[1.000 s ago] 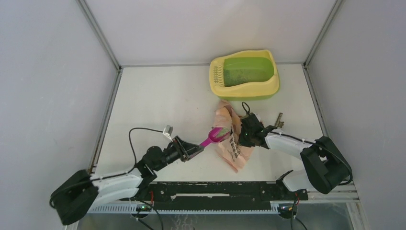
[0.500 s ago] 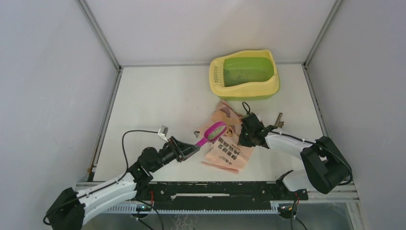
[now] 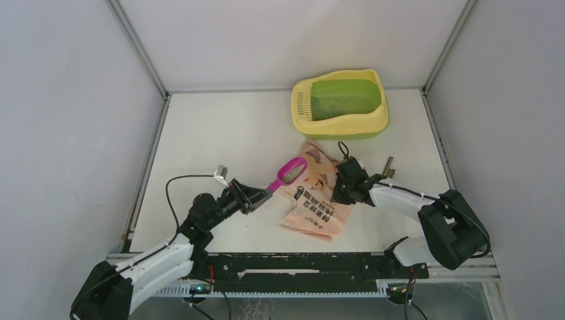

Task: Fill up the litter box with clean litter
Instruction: 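Pour the cat litter into the litter box, then scoop the cat litter from the cat litter bag.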

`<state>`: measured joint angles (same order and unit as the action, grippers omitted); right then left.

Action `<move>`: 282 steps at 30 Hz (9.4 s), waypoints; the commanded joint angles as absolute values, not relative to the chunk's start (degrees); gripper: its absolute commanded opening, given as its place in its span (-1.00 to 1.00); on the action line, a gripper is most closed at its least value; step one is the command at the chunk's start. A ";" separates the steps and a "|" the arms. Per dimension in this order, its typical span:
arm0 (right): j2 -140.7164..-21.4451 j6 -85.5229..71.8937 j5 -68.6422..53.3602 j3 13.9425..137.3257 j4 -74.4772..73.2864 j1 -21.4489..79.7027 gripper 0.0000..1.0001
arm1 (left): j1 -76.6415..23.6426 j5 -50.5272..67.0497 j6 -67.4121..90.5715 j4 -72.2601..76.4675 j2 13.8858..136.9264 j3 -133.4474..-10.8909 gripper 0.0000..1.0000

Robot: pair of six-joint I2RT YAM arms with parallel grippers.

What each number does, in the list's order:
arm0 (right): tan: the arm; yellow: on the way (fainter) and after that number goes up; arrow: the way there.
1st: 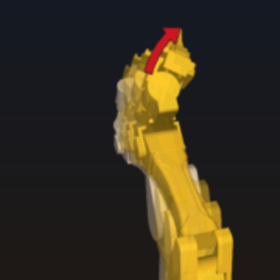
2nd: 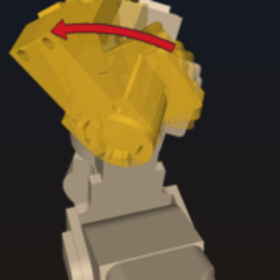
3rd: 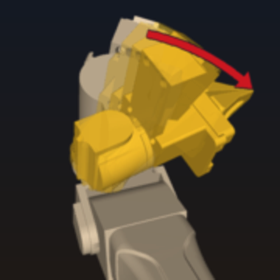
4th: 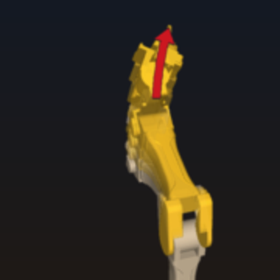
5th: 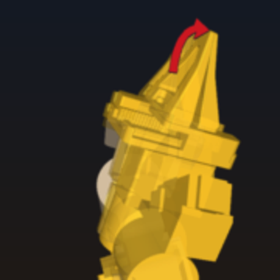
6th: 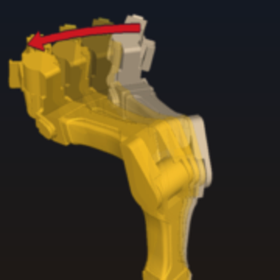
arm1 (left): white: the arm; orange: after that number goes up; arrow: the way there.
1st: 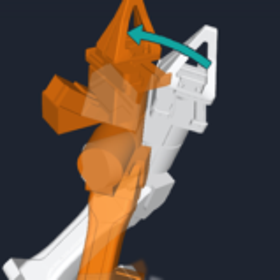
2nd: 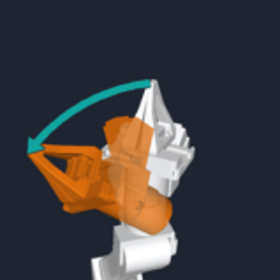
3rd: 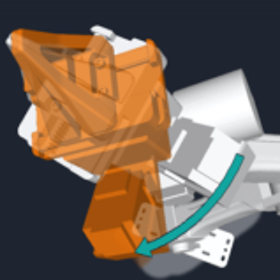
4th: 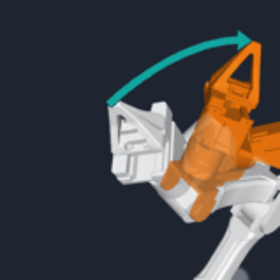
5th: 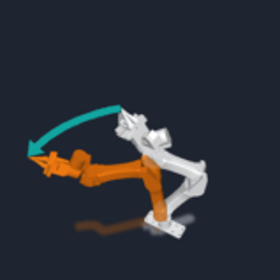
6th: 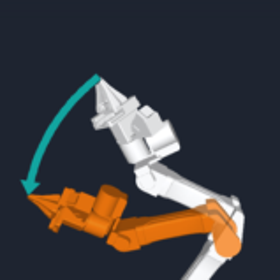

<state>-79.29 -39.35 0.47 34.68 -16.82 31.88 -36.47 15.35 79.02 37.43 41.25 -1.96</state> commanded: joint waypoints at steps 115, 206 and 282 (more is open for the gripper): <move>-67.59 -38.40 -2.09 32.87 -21.75 31.03 0.12 | -25.53 24.12 51.63 -38.65 33.07 -32.74 -1.00; -87.76 -27.78 9.70 59.56 -29.10 15.10 0.16 | -44.37 4.81 61.10 36.18 68.61 -6.42 -1.00; -102.28 -23.27 10.47 67.92 -30.02 22.87 0.24 | -43.78 28.74 83.21 69.28 103.96 -9.74 -0.99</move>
